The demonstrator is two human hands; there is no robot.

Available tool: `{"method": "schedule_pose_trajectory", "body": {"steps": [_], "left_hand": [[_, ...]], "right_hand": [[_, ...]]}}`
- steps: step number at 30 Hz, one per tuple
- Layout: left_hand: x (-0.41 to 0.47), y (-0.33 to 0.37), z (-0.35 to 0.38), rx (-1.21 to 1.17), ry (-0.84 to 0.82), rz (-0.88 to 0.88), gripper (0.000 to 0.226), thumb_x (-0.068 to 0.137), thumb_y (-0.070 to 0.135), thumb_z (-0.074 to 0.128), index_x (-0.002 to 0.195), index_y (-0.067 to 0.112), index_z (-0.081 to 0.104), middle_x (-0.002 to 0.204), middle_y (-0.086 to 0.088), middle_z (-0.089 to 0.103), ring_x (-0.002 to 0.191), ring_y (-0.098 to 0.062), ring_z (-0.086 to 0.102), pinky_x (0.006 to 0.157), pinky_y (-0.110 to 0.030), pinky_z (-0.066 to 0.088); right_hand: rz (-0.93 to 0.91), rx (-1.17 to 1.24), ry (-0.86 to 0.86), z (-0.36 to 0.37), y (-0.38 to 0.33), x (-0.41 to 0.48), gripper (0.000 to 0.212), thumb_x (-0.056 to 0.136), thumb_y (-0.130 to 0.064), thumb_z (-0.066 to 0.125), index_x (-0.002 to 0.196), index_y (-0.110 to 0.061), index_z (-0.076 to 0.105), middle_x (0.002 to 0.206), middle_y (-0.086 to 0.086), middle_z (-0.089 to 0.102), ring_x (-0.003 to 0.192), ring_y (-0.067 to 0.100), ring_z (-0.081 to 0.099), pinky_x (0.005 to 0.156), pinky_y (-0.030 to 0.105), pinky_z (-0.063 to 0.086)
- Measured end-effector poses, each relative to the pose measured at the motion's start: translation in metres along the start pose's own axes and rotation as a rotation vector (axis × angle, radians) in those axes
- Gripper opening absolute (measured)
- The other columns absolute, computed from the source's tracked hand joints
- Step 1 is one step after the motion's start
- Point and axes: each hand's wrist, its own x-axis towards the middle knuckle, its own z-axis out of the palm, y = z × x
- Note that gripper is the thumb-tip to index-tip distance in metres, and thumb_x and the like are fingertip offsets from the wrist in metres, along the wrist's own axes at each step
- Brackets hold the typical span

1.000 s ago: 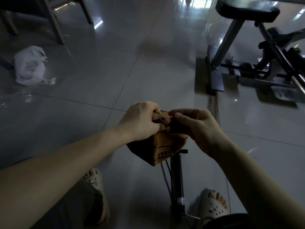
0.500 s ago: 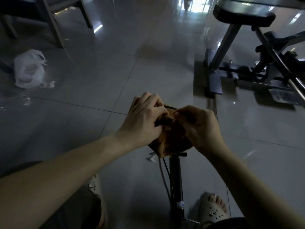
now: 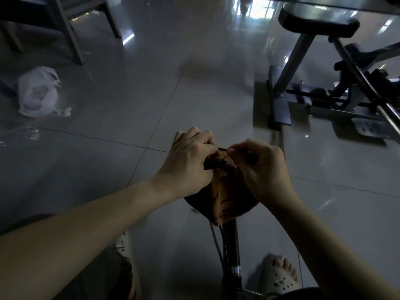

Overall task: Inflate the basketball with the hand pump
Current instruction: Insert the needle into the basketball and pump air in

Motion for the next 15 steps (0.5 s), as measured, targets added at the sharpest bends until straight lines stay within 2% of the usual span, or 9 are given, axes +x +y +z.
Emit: {"method": "schedule_pose_trajectory", "body": {"steps": [10,15], "left_hand": [[0.0000,0.0002,-0.0014,-0.033,0.016,-0.024,0.043,0.077,0.050,0.046,0.088,0.022,0.077,0.089,0.012,0.054,0.090,-0.011,0.043,0.081,-0.030,0.025],[0.0001,0.0020,-0.0038,-0.044,0.010,-0.034,0.050,0.076,0.056,0.044,0.088,0.021,0.077,0.088,0.012,0.053,0.089,-0.012,0.043,0.081,-0.031,0.027]], "right_hand": [[0.020,0.000,0.005,0.0004,0.0007,-0.0005,0.016,0.090,-0.033,0.058,0.095,-0.024,0.071,0.085,-0.012,0.067,0.077,0.003,0.065,0.068,0.026,0.056],[0.015,-0.002,0.013,0.0004,0.0015,-0.0006,0.009,0.093,-0.023,0.063,0.095,-0.021,0.071,0.081,-0.012,0.066,0.071,0.003,0.064,0.063,0.019,0.054]]}}
